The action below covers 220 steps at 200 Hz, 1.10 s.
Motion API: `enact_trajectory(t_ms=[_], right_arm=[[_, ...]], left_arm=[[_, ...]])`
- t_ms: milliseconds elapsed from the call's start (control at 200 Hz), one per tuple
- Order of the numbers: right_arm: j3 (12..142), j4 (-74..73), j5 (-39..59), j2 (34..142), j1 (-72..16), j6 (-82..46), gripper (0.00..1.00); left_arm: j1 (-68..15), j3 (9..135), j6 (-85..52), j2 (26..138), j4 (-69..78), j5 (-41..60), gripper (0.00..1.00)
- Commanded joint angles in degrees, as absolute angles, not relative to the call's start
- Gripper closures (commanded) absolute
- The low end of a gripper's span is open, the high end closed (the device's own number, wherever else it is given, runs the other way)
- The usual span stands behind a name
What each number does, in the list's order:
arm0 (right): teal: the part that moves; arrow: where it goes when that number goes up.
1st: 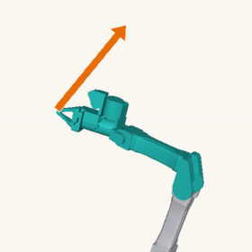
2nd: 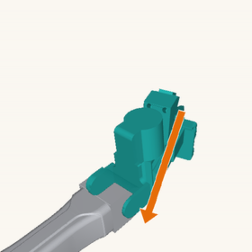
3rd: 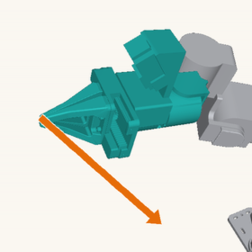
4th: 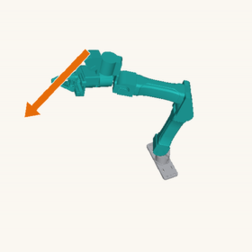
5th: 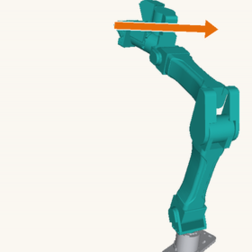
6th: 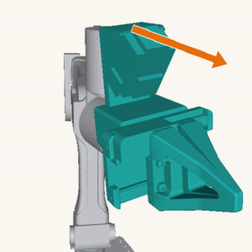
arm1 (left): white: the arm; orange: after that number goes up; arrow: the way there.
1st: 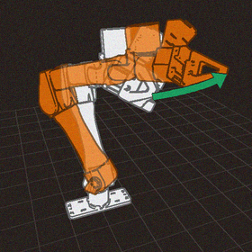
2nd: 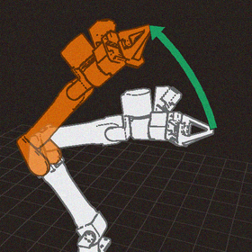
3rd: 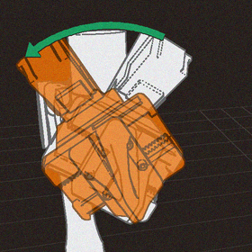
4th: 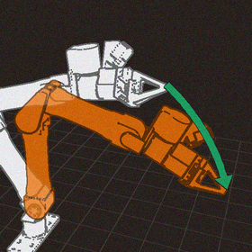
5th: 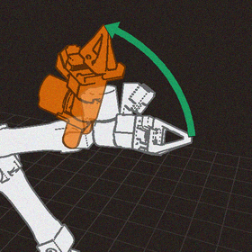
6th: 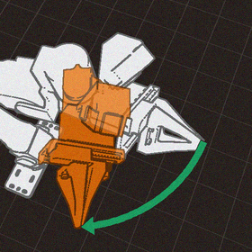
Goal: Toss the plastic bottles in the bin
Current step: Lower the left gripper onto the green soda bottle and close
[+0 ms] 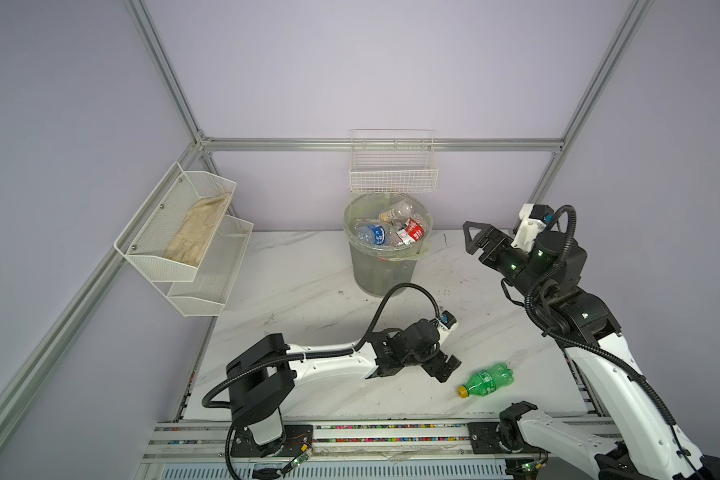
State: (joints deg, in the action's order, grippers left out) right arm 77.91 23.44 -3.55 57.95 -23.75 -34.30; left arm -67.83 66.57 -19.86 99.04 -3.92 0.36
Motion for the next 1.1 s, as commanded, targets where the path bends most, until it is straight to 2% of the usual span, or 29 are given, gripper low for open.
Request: enact_trajectory(t_ms=[0, 565, 1095], right_arm=[[76.66, 24.17, -3.58, 55.94, -23.58, -34.61, 0.03], [73.79, 24.26, -2.71, 53.3, -23.64, -33.56, 0.03], [71.81, 24.08, -2.07, 53.04, -23.54, -34.1, 0.03]], left_arm=[[-68.8, 75.98, -17.59, 102.86, -1.39, 4.84, 0.03], [-72.55, 93.83, -17.96, 121.85, -3.6, 7.66, 0.03], [-75.12, 101.05, -20.13, 130.82, -8.37, -0.81, 0.11]])
